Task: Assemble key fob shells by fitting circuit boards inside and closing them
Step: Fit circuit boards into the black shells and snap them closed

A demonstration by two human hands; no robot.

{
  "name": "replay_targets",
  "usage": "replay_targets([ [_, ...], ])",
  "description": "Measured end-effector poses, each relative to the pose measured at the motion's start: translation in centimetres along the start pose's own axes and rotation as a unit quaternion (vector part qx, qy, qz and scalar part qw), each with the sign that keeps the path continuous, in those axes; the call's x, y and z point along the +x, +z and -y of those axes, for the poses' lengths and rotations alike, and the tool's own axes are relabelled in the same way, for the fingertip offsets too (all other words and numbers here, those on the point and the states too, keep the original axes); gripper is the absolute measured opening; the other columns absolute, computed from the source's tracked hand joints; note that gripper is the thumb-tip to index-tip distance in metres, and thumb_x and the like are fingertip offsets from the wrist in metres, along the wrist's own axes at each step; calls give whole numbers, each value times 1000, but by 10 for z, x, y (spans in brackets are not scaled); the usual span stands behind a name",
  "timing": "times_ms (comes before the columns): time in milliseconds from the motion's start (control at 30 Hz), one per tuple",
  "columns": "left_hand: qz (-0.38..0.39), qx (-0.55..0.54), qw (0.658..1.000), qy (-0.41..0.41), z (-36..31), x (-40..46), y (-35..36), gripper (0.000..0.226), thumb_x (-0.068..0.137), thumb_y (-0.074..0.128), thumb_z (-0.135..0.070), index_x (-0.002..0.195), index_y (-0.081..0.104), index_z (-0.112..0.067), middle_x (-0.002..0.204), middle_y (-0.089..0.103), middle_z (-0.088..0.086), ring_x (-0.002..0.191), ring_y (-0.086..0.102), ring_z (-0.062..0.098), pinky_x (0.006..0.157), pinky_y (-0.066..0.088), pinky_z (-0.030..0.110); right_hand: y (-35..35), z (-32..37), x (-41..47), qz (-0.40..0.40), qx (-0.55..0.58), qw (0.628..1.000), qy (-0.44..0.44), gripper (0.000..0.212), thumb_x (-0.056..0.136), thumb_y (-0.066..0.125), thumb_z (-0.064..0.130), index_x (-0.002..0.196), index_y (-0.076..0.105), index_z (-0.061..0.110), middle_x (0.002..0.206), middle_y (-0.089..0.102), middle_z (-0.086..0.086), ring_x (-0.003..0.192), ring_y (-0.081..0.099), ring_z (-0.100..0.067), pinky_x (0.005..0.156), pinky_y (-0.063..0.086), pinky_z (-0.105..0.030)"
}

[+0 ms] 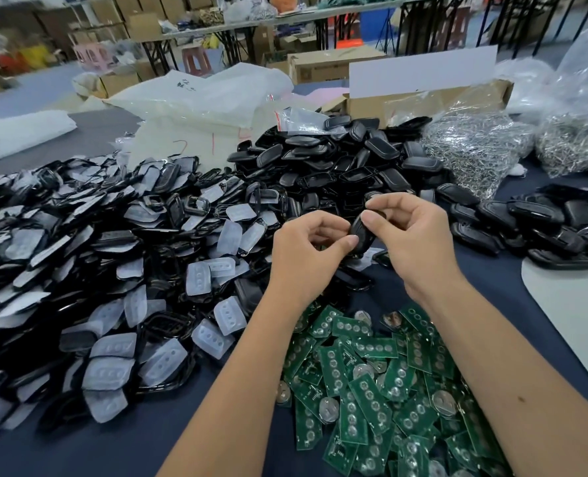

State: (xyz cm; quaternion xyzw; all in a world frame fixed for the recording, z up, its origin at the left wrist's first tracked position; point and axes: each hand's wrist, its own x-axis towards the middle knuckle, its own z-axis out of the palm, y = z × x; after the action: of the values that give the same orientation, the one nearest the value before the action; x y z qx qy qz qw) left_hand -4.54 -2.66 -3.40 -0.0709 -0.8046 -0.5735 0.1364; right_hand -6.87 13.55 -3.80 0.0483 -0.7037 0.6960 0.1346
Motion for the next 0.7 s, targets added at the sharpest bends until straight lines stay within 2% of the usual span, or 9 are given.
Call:
replay_targets([
  [100,5,-62,998,-18,-2,0,-4,13,86,82,-7,93,78,-17,80,77,3,78,75,20,73,63,36,1,3,-2,15,21,1000,5,15,88,83,15,98,74,23,81,77,0,78,72,-13,76,59,-31],
  [233,-26,-170,983,-66,-3,2,-4,10,89,78,-3,95,75,-12,84,77,7,72,71,14,66,57,24,6,5,-4,49,174,978,106,22,92,75,5,111,73,16,91,80,-4,82,73,-15,75,61,-28],
  [333,-30,-170,981,-84,1,4,-5,10,90,77,-4,94,74,-13,84,76,5,71,70,14,67,57,27,11,5,-6,54,248,953,165,22,88,72,-2,104,74,12,89,80,-5,74,72,-13,69,60,-23],
  [400,-19,-162,983,-79,3,4,-5,8,91,76,-5,95,73,-12,84,76,5,72,70,13,67,57,26,11,6,-8,48,268,945,182,22,79,77,3,100,75,11,88,80,-6,70,69,-13,65,58,-22],
  [533,18,-177,980,-85,0,3,-6,3,96,72,-12,95,72,-9,76,69,6,62,59,12,53,47,22,7,10,-6,69,300,931,195,15,69,79,9,81,83,17,85,78,-6,66,65,-13,60,55,-22],
  [633,45,-213,969,-117,-2,3,-5,6,98,69,-12,93,69,-9,74,59,5,59,49,10,45,34,18,5,11,-6,70,321,922,205,15,69,78,6,79,82,17,78,75,-5,60,63,-11,56,53,-21],
  [700,54,-250,956,-141,-3,3,-5,5,99,68,-10,94,68,-8,76,56,4,57,47,8,44,33,16,5,11,-6,66,320,923,203,19,68,78,6,85,79,15,76,73,-5,58,63,-11,55,52,-20],
])
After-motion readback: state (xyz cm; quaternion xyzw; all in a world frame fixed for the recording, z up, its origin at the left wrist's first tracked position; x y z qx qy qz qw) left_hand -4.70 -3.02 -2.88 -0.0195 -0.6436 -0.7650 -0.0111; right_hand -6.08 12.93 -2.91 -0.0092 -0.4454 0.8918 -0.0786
